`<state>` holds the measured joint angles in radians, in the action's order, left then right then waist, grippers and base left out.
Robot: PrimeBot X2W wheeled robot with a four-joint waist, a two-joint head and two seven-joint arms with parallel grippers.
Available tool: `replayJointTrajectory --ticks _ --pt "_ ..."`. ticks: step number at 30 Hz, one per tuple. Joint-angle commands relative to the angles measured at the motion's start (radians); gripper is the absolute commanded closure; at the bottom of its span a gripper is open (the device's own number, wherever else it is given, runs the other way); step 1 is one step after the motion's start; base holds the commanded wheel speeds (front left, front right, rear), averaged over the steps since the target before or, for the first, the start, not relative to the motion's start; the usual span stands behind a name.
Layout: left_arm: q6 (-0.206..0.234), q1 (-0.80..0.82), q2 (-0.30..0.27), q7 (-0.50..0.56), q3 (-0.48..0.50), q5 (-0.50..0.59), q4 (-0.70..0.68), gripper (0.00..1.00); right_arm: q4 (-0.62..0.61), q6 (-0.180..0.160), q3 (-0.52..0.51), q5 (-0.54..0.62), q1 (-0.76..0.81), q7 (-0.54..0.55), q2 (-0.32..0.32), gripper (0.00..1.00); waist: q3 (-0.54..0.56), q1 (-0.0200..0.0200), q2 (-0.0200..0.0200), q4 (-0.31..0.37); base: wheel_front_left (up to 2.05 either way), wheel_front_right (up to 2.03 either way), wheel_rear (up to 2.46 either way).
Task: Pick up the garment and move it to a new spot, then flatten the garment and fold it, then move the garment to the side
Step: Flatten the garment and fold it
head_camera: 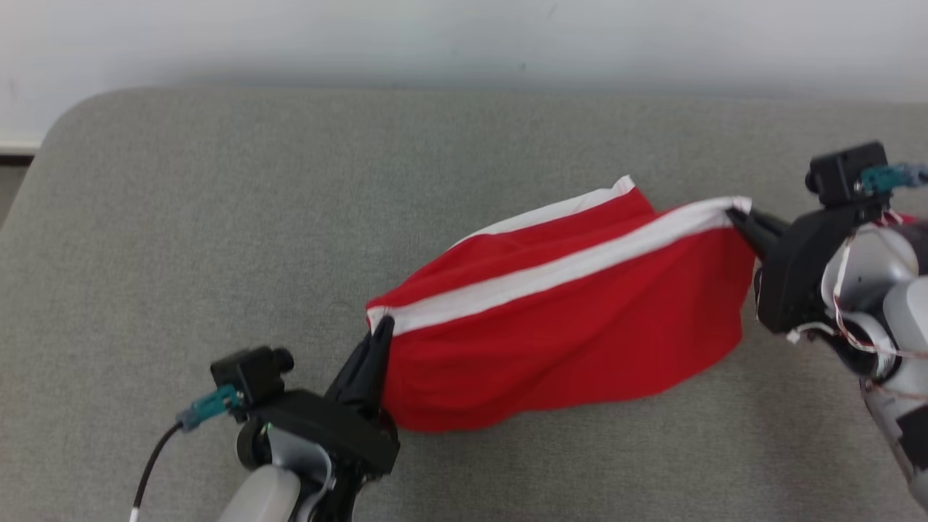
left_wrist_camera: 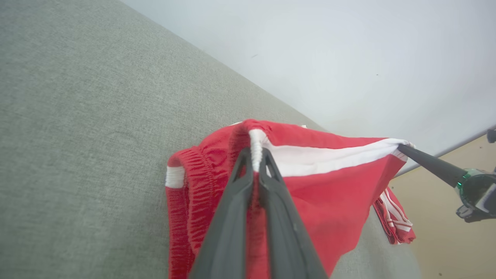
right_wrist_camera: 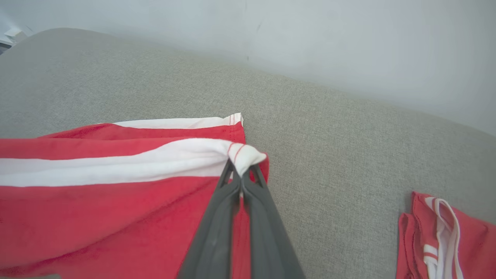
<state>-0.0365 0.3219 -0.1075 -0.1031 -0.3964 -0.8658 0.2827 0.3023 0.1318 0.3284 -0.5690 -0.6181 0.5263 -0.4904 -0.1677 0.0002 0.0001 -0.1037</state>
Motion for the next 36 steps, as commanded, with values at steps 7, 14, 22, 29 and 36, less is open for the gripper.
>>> replayJointTrajectory --ticks 7,14,22,29,36 --pt "0.011 0.142 0.03 -0.038 -0.01 0.03 0.091 1.0 0.175 -0.003 0.085 0.015 -0.18 -0.111 0.005 1.0 -0.124 -0.0002 -0.0001 -0.064 0.0 0.0 0.0" --pt "0.003 0.213 0.045 -0.065 -0.038 0.028 0.162 0.04 0.332 -0.003 0.16 0.022 -0.28 -0.204 0.026 1.0 -0.137 -0.0002 -0.0001 -0.082 0.0 0.0 0.0" --pt "0.007 0.223 0.052 -0.121 -0.038 0.016 0.218 0.0 0.453 -0.003 0.218 -0.028 -0.306 -0.312 0.068 0.0 -0.091 -0.0002 -0.0001 -0.082 0.0 0.0 0.0" --pt "0.029 0.132 0.025 -0.161 0.034 0.08 0.188 0.0 0.497 -0.003 0.256 -0.128 -0.253 -0.326 0.052 0.0 -0.005 -0.0002 -0.0001 -0.075 0.0 0.0 0.0" --pt "0.048 -0.057 0.01 -0.162 0.199 0.282 -0.018 0.0 0.553 -0.003 0.255 -0.226 -0.182 -0.261 0.04 0.0 0.049 -0.0002 -0.0001 -0.083 0.0 0.0 0.0"
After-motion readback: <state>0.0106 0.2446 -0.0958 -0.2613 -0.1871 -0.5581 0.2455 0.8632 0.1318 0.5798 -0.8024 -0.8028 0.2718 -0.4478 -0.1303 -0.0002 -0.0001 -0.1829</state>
